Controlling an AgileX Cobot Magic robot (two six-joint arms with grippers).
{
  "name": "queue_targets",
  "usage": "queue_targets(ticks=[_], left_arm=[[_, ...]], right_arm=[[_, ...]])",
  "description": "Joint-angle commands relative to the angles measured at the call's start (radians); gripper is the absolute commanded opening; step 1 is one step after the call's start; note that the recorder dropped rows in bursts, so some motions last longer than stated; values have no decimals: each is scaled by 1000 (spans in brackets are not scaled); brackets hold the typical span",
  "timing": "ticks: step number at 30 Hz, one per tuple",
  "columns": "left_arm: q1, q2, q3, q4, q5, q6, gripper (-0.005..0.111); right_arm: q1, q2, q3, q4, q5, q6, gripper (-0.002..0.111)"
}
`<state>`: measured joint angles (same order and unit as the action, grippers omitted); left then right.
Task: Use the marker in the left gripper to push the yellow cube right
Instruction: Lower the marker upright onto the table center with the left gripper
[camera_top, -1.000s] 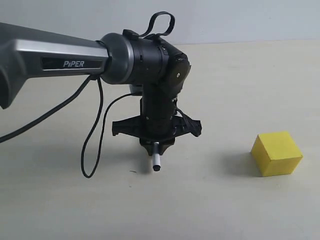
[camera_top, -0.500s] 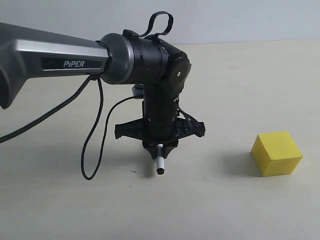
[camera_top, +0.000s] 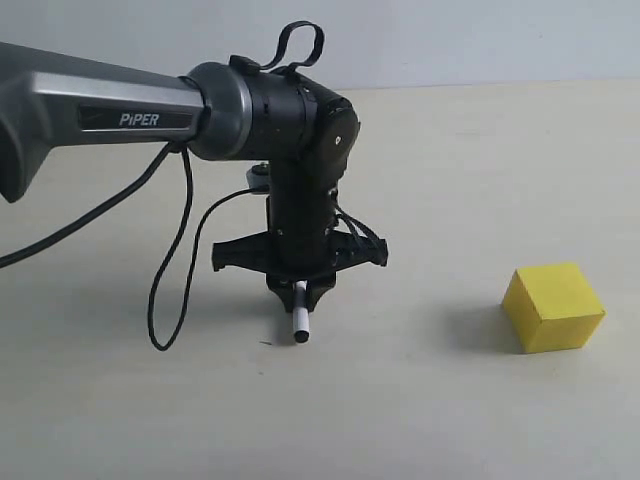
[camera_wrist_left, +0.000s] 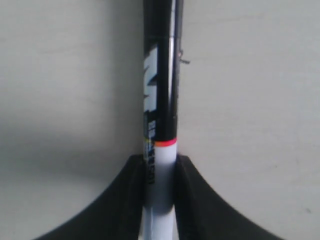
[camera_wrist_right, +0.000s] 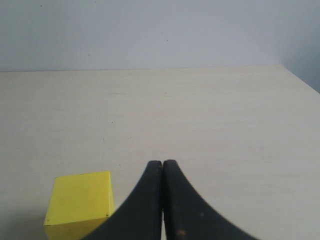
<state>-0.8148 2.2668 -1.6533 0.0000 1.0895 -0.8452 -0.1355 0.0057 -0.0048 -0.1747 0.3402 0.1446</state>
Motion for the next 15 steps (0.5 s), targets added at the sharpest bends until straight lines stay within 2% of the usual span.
queue_targets(ticks=[1, 13, 15], left_arm=[[1, 2, 2, -14, 11, 6, 0], [1, 2, 2, -37, 15, 40, 0], [1, 2, 2, -37, 15, 42, 3]], right_arm=[[-6, -6, 5, -9, -7, -2, 0], [-6, -6, 5, -9, -7, -2, 0], [-6, -6, 5, -9, -7, -2, 0]])
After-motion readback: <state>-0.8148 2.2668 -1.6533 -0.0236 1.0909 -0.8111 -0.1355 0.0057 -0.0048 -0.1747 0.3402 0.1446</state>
